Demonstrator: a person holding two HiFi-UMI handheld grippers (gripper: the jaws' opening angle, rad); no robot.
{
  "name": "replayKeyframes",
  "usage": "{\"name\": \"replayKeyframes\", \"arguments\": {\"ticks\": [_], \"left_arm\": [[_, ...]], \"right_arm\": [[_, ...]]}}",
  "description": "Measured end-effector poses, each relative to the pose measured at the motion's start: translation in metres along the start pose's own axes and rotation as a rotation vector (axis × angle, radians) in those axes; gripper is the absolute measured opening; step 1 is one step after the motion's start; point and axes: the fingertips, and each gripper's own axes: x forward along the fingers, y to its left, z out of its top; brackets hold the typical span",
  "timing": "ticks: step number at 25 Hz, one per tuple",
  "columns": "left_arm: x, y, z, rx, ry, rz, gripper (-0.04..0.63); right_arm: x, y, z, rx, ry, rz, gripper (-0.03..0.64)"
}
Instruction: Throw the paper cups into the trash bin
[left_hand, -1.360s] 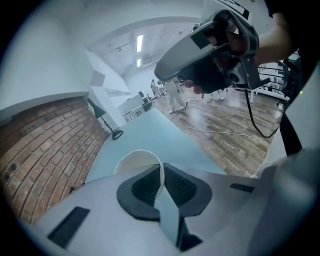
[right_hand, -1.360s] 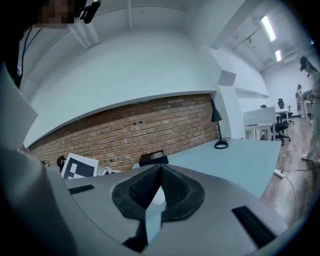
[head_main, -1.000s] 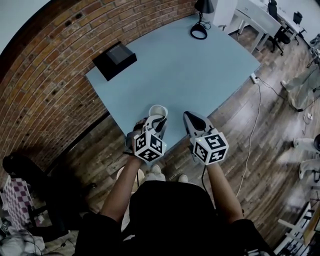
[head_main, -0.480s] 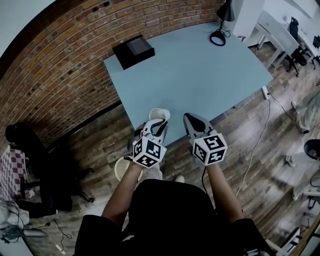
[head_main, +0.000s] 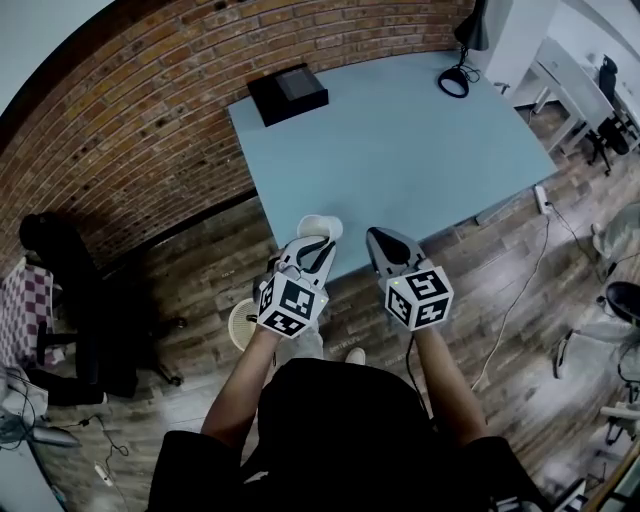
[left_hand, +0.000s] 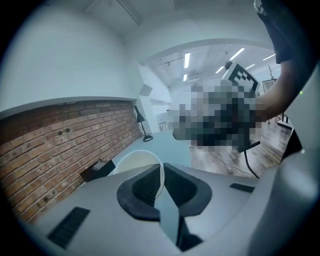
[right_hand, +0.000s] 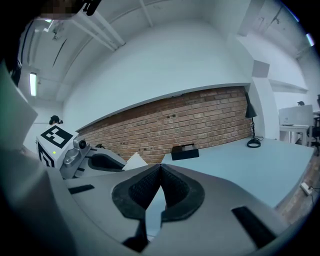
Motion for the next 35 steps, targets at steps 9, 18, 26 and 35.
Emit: {"name": "replayKeyframes", "arguments": {"ticks": [9, 18, 26, 35], "left_arm": [[-0.031, -0.019, -0.001, -0.07, -0.016, 0.073, 0.032], [-0.052, -0.043, -0.02, -0.139, 0.008, 0.111, 0.032], [-0.062, -0.05, -0.036, -0.169, 0.06, 0.118, 0.032], [-0.089, -0.029, -0.058, -0.217, 0.11, 0.199, 0.031]], "right_arm": [[-0.016, 0.03, -0.021, -0.048, 0.047, 0.103, 0.005], [-0.021, 0.054, -0.042, -0.07, 0.08, 0.188, 0.005], [-0.013, 0.073, -0.051, -0.105, 0.115, 0.256, 0.005], [0.019, 0.102, -0.049, -0.122, 0.13, 0.349, 0.005]]}}
